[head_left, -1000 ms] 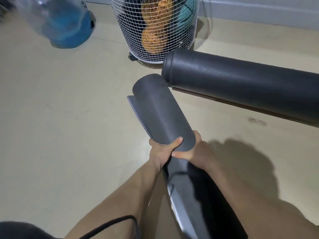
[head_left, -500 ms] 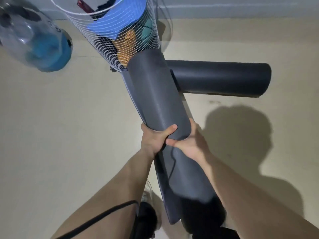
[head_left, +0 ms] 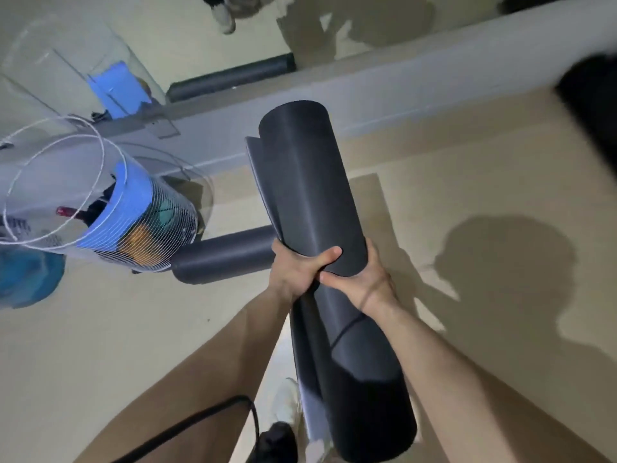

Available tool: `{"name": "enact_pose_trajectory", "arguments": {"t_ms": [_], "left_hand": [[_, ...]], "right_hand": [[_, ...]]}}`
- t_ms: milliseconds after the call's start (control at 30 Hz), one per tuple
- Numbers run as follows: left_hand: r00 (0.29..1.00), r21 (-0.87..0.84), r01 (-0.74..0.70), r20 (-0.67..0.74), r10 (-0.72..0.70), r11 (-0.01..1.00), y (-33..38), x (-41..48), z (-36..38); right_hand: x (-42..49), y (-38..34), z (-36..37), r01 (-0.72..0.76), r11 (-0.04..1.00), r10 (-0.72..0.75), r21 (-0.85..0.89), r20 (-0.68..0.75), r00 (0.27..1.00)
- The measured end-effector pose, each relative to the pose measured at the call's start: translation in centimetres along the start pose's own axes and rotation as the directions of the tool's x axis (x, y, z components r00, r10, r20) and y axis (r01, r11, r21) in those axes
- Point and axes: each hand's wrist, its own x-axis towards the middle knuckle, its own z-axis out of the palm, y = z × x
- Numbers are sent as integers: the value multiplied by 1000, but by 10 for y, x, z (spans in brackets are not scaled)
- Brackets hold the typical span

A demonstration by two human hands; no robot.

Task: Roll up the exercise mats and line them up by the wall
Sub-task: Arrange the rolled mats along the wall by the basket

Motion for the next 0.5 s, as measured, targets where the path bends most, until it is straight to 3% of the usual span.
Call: {"name": "enact_pose_trajectory", "arguments": {"t_ms": [200,500], "left_hand": [[988,26,-90,125,86,996,112,44,145],[947,77,-151,297,122,986,221,105,416]], "right_hand": [[56,-30,-163,29,998,-20,53,-154,988],[160,2,-416,-27,989,75,148,-324,943]]}}
